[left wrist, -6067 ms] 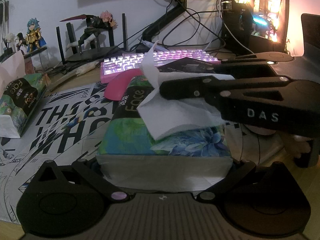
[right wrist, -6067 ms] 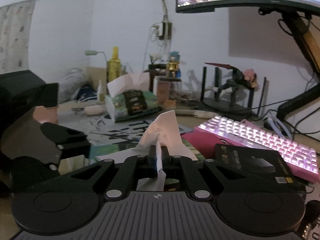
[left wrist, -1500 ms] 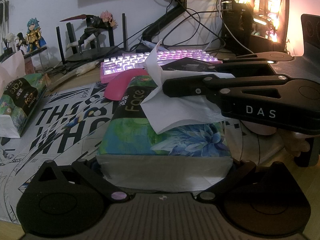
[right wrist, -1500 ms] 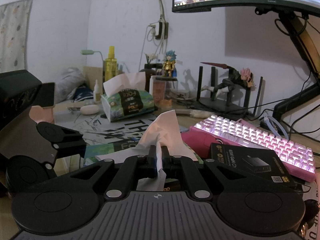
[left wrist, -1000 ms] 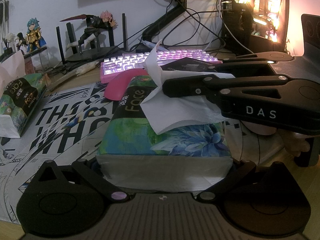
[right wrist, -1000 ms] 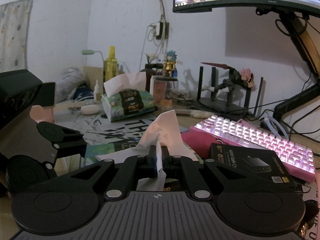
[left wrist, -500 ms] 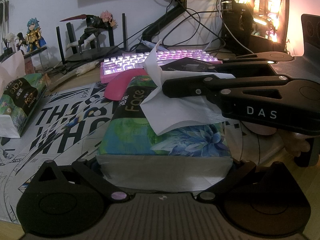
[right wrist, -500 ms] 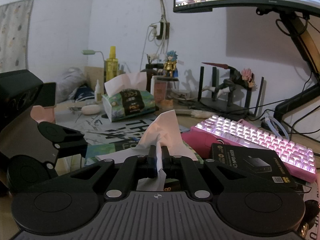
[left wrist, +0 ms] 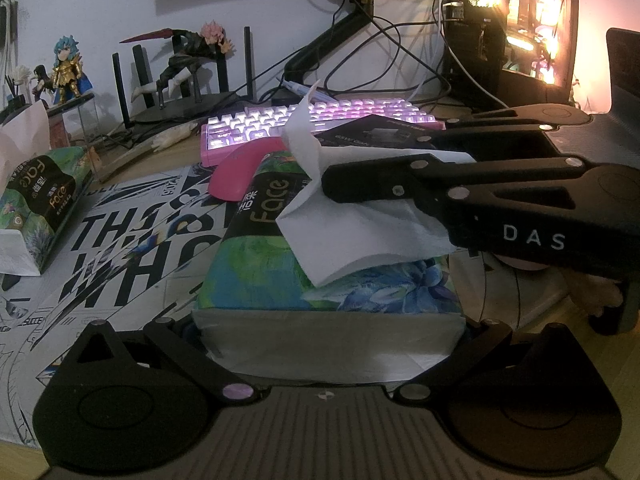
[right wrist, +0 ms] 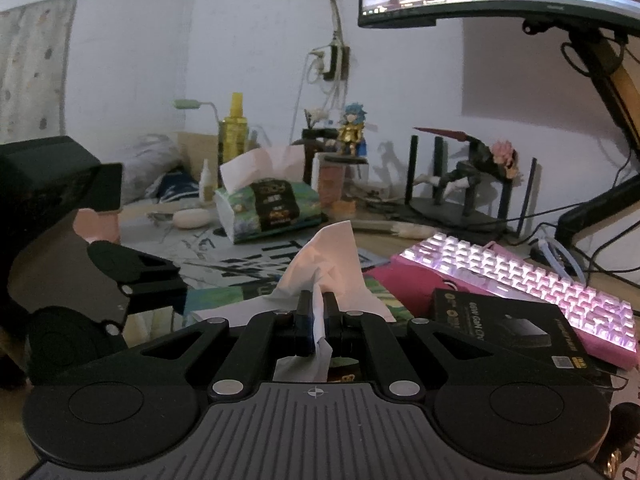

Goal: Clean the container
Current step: 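Rub the white tissue across the pack top with the right gripper, then sweep the tissue back and forth over the pack top with the right gripper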

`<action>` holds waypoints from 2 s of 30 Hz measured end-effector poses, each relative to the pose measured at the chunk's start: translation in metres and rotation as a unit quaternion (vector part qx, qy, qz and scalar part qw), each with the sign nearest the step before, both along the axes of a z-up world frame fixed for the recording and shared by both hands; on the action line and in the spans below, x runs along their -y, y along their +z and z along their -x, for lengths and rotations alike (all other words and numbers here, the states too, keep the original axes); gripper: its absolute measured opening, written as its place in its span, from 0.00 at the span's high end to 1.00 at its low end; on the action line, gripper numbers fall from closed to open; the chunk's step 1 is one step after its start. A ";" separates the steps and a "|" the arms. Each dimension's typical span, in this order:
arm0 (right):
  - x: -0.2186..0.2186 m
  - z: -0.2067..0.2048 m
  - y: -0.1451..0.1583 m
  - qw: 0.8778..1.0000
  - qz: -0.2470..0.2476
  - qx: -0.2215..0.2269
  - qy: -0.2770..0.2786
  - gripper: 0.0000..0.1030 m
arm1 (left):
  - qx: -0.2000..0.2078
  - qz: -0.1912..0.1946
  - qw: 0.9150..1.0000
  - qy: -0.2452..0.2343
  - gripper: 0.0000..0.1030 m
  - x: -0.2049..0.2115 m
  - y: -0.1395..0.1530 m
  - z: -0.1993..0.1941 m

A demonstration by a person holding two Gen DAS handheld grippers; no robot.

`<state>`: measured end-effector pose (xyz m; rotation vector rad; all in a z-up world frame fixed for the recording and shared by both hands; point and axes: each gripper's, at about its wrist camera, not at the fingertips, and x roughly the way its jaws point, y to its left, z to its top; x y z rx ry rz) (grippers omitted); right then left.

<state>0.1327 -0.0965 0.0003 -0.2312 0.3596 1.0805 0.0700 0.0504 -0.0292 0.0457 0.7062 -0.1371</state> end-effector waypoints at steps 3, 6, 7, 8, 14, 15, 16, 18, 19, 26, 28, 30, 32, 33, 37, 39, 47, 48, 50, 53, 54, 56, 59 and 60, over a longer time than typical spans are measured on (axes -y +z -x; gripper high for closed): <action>0.001 -0.001 0.001 1.000 -0.001 -0.004 -0.001 0.94 | 0.000 0.000 1.000 0.000 0.00 0.000 0.000 0.000; 0.001 -0.002 0.001 1.000 -0.001 -0.004 -0.009 0.94 | 0.000 0.000 1.000 0.000 0.00 0.000 0.000 0.000; 0.001 -0.003 0.001 1.000 -0.001 -0.003 -0.013 0.94 | 0.000 0.000 1.000 0.000 0.00 0.000 0.000 0.000; 0.002 -0.003 0.001 1.000 0.000 -0.003 -0.017 0.94 | 0.000 0.000 1.000 0.000 0.00 0.000 0.000 0.000; 0.001 -0.004 0.000 1.000 0.002 0.003 -0.029 0.94 | 0.000 0.000 1.000 0.000 0.00 0.000 0.000 0.000; 0.001 -0.003 0.000 1.000 0.003 0.004 -0.028 0.94 | 0.000 0.000 1.000 0.000 0.00 0.000 0.000 0.000; 0.000 -0.002 0.000 1.000 0.003 0.004 -0.024 0.94 | 0.000 0.000 1.000 0.000 0.00 0.000 0.000 0.000; 0.000 -0.001 0.000 1.000 0.002 0.004 -0.015 0.94 | 0.000 0.000 1.000 0.000 0.00 0.000 0.000 0.000; -0.001 0.001 0.000 1.000 0.002 0.004 -0.011 0.94 | 0.000 0.000 1.000 0.000 0.00 0.000 0.000 0.000; 0.000 0.003 0.001 1.000 -0.001 -0.003 0.007 0.94 | 0.000 0.000 1.000 0.000 0.00 0.000 0.000 0.000; 0.001 0.002 0.001 1.000 -0.001 -0.002 0.004 0.94 | 0.000 0.000 1.000 0.000 0.00 0.000 0.000 0.000; 0.002 0.000 0.001 1.000 -0.001 -0.002 0.000 0.94 | 0.000 0.000 1.000 0.000 0.00 0.000 0.000 0.000; 0.002 -0.002 0.001 1.000 0.000 -0.001 -0.011 0.94 | 0.000 0.000 1.000 0.000 0.00 0.000 0.000 0.000; 0.002 -0.003 0.001 1.000 0.000 0.000 -0.015 0.94 | 0.000 0.000 1.000 0.000 0.00 0.000 0.000 0.000; 0.002 -0.005 0.000 1.000 0.001 0.003 -0.028 0.94 | 0.000 0.000 1.000 0.000 0.00 0.000 0.000 0.000; 0.001 -0.005 0.000 0.999 0.002 0.004 -0.031 0.94 | 0.000 0.000 1.000 0.000 0.00 0.000 0.000 0.000; -0.001 0.001 -0.001 1.000 0.000 0.002 0.002 0.94 | 0.000 0.000 1.000 0.000 0.00 0.000 0.000 0.000; -0.001 0.002 -0.001 1.000 -0.001 0.001 0.007 0.94 | 0.000 0.000 1.000 0.000 0.00 0.000 0.000 0.000; 0.000 0.003 -0.001 1.000 -0.002 -0.002 0.013 0.94 | 0.000 0.000 1.000 0.000 0.00 0.000 0.000 0.000; 0.002 0.001 0.000 1.000 -0.005 -0.009 0.018 0.94 | 0.000 0.000 1.000 0.000 0.00 0.000 0.000 0.000; 0.002 0.001 0.000 1.000 -0.005 -0.009 0.019 0.94 | 0.000 0.000 1.000 0.000 0.00 0.000 0.000 0.000; 0.003 0.001 0.001 1.000 -0.004 -0.009 0.019 0.94 | 0.000 0.000 1.000 0.000 0.00 0.000 0.000 0.000; 0.004 -0.001 0.001 1.000 -0.003 -0.007 0.011 0.94 | 0.000 0.000 1.000 0.000 0.00 0.000 0.000 0.000; 0.004 -0.001 0.001 1.000 -0.002 -0.006 0.007 0.94 | 0.000 0.000 1.000 0.000 0.00 0.000 0.000 0.000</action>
